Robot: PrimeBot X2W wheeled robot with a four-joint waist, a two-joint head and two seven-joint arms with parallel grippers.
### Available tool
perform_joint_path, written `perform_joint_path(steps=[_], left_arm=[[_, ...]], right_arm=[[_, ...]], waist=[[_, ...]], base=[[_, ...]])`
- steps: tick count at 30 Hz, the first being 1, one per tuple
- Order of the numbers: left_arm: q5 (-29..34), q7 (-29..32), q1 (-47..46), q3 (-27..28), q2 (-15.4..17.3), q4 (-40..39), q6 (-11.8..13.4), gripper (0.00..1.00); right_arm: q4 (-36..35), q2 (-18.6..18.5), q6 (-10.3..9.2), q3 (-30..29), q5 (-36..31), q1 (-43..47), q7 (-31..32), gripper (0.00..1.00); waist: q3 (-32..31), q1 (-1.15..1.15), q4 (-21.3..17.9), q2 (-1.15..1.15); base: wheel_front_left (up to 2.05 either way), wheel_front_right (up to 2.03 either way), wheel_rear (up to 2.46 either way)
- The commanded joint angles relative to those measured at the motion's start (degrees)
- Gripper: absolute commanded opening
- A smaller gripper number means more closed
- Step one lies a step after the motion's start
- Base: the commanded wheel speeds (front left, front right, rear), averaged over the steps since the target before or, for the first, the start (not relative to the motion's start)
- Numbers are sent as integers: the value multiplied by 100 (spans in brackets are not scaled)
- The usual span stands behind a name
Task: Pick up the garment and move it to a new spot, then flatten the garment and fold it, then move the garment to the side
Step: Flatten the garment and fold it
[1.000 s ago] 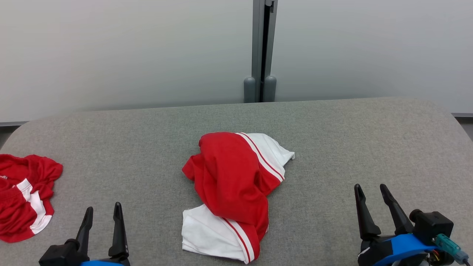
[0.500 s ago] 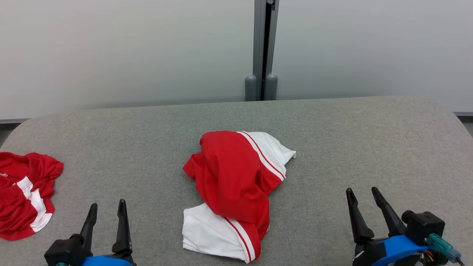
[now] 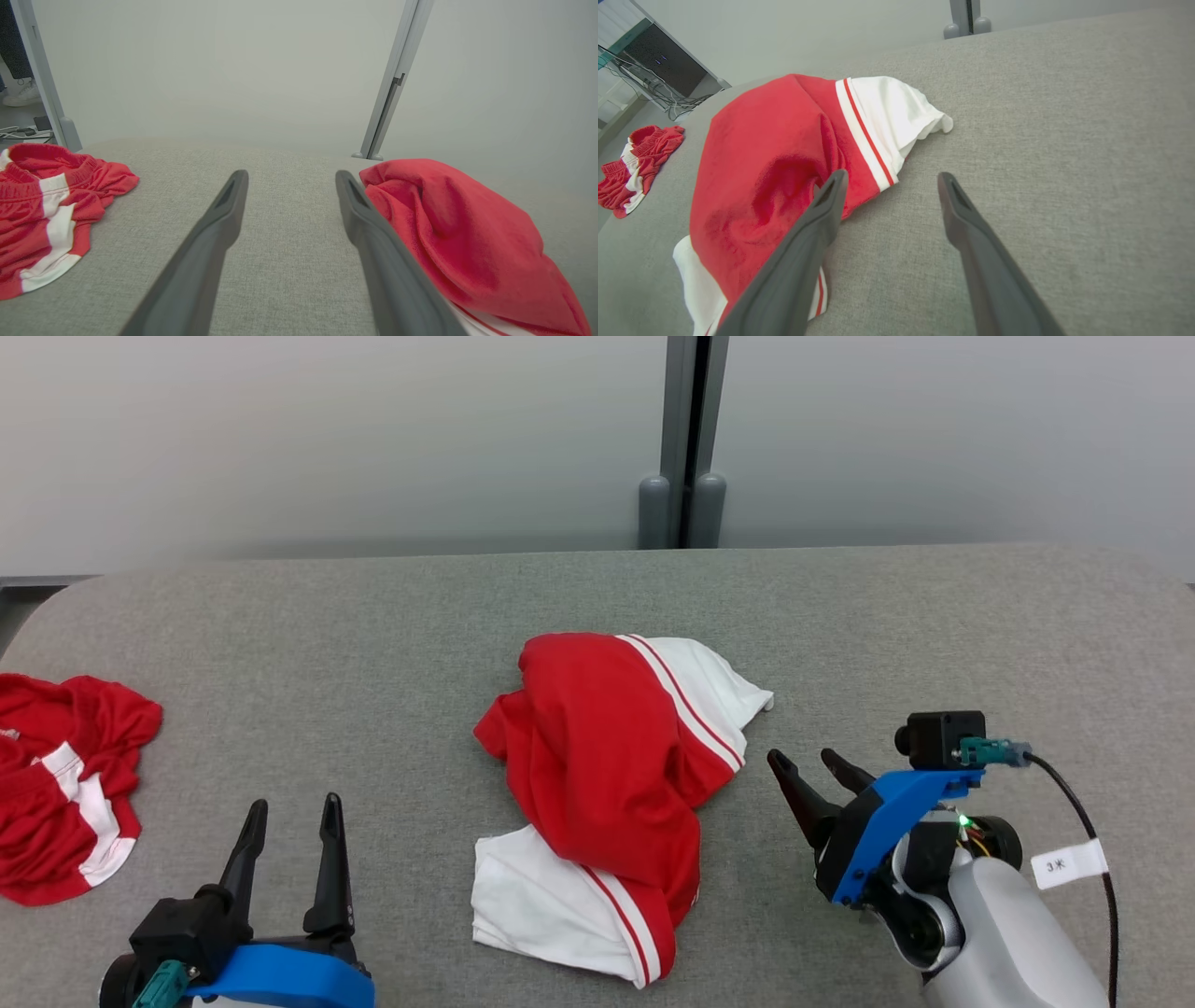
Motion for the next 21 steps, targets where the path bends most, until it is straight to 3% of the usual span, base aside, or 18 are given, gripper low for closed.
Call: perform_joint_path(steps=[1,12,19,21], left_arm=[[27,1,-128,-23,-14,-20,-9,100],[103,-50,-321,-195,-33,-78,-100,100],[126,-72,-435,-288,-80,-40,-160,100],[110,-82,-479,-293,-90,-13,-177,100]], right_arm=[[273,-31,3,7,132,-233,50,100],[2847,-29,3,447,1132,-1687,-245,100],[3901,-28,3,1013,1408,-2236,-593,99],[3930,-28,3,1232,1527,-2290,-677,31]], waist=[[80,-1,112,-1],[347,-1,531,-1],[424,-1,707,-1],[432,-1,733,-1]], base=[[0,0,0],[0,0,0],[0,0,0],[0,0,0]])
